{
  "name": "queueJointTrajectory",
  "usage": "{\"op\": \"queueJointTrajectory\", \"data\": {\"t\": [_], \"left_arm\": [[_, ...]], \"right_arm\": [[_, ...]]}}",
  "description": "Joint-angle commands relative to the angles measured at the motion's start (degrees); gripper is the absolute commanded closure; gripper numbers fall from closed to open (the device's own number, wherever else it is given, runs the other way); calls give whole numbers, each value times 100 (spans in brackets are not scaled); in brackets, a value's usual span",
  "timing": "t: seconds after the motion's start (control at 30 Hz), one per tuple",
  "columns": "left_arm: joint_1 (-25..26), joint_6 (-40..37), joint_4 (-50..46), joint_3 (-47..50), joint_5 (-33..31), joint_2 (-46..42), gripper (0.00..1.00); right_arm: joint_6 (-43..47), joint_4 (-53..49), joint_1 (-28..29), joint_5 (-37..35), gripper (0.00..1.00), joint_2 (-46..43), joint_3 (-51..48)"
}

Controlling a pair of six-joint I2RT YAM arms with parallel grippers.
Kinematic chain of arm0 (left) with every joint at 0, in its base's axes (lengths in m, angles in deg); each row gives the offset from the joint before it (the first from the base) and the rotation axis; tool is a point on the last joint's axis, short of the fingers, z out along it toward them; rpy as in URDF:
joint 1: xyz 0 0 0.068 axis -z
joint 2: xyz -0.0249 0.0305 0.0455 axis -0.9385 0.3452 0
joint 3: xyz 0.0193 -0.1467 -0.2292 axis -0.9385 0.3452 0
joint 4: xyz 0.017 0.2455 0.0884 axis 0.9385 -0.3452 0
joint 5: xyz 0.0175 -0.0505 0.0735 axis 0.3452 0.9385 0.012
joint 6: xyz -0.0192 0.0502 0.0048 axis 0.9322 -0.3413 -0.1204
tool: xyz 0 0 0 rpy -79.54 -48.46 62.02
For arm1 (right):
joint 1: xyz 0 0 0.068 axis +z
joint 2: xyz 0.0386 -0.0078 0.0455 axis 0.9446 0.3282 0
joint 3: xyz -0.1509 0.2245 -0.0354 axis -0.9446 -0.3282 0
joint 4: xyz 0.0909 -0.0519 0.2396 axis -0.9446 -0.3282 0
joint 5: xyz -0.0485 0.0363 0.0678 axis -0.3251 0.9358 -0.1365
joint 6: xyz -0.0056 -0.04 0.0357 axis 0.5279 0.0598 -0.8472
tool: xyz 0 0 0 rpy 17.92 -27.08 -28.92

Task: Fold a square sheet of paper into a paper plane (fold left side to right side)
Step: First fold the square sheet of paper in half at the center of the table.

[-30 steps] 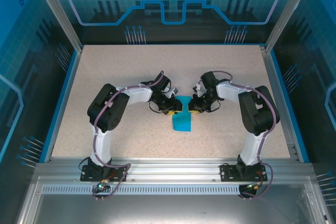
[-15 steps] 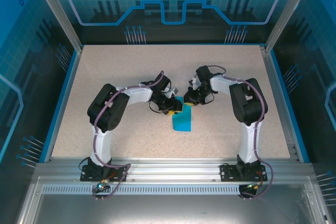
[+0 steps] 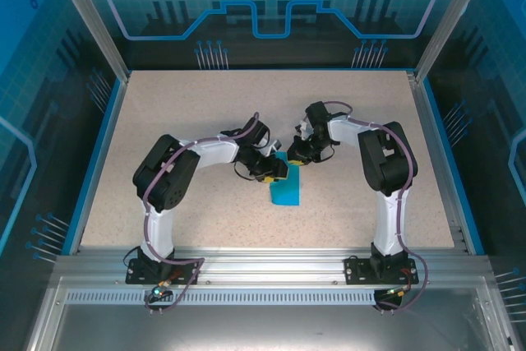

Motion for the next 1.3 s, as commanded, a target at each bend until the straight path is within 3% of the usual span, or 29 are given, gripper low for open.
{"op": "queueJointTrajectory", "data": {"t": [0.0,0.6,1.0,1.27], "left_arm": [[57,-156,35,108,109,-96,56],[470,-525,272,1175,74,-667,57],[890,-342,683,1934,47,-1076,57],[833,-455,468,1634,162,-1527,55]], "right_arm": [[5,-402,55,-481,87,251,-136],[-112,-477,89,-645,87,326,-206],[-127,-470,131,-718,87,327,-268],[-83,-442,142,-665,87,302,-246]]}}
